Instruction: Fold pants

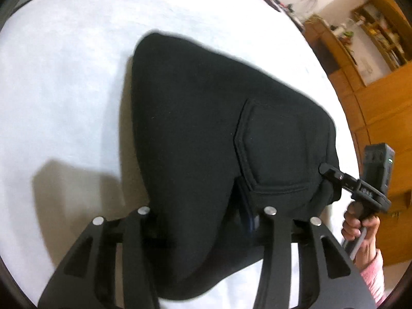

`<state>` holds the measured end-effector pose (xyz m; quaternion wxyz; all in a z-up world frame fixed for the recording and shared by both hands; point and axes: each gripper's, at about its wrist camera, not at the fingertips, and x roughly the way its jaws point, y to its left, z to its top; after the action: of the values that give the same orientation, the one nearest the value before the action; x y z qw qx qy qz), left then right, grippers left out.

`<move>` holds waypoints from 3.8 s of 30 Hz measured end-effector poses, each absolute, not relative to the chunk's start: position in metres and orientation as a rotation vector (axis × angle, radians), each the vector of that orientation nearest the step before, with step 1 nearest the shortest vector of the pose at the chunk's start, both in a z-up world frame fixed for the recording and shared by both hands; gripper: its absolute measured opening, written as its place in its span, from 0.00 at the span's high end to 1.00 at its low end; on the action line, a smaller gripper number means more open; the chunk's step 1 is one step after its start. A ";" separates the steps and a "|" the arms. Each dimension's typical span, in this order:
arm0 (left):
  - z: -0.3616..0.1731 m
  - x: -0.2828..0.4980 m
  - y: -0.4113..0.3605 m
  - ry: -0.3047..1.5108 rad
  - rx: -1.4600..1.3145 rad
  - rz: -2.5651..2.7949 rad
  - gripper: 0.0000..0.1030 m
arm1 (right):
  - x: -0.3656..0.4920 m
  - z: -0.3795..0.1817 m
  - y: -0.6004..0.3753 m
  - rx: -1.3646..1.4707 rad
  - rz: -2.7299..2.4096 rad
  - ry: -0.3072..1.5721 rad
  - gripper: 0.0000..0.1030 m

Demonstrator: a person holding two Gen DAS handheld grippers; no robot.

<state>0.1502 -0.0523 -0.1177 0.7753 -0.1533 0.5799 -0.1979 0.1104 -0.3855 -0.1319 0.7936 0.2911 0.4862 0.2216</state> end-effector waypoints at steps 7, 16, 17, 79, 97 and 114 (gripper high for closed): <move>-0.110 0.141 -0.045 1.225 -0.309 -0.374 0.37 | 0.085 -0.123 -0.397 0.614 0.434 0.975 0.42; -0.042 0.084 -0.028 1.023 -0.310 -0.213 0.32 | 0.037 -0.043 -0.365 0.491 0.431 0.850 0.51; -0.041 0.081 -0.033 1.025 -0.339 -0.236 0.32 | 0.040 -0.040 -0.359 0.480 0.437 0.854 0.51; -0.048 0.044 -0.083 1.073 0.049 -0.064 0.13 | 0.013 -0.057 -0.289 0.123 -0.028 1.076 0.07; -0.050 0.040 -0.084 1.094 0.067 -0.065 0.13 | 0.013 -0.061 -0.287 0.131 -0.024 1.085 0.07; -0.053 0.041 -0.083 1.107 0.075 -0.060 0.13 | 0.014 -0.064 -0.286 0.134 -0.021 1.093 0.07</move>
<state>0.0406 -0.0830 -0.0530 0.8496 0.0357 0.5254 -0.0283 0.0135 -0.2861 -0.0643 0.8521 0.0636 0.5194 -0.0099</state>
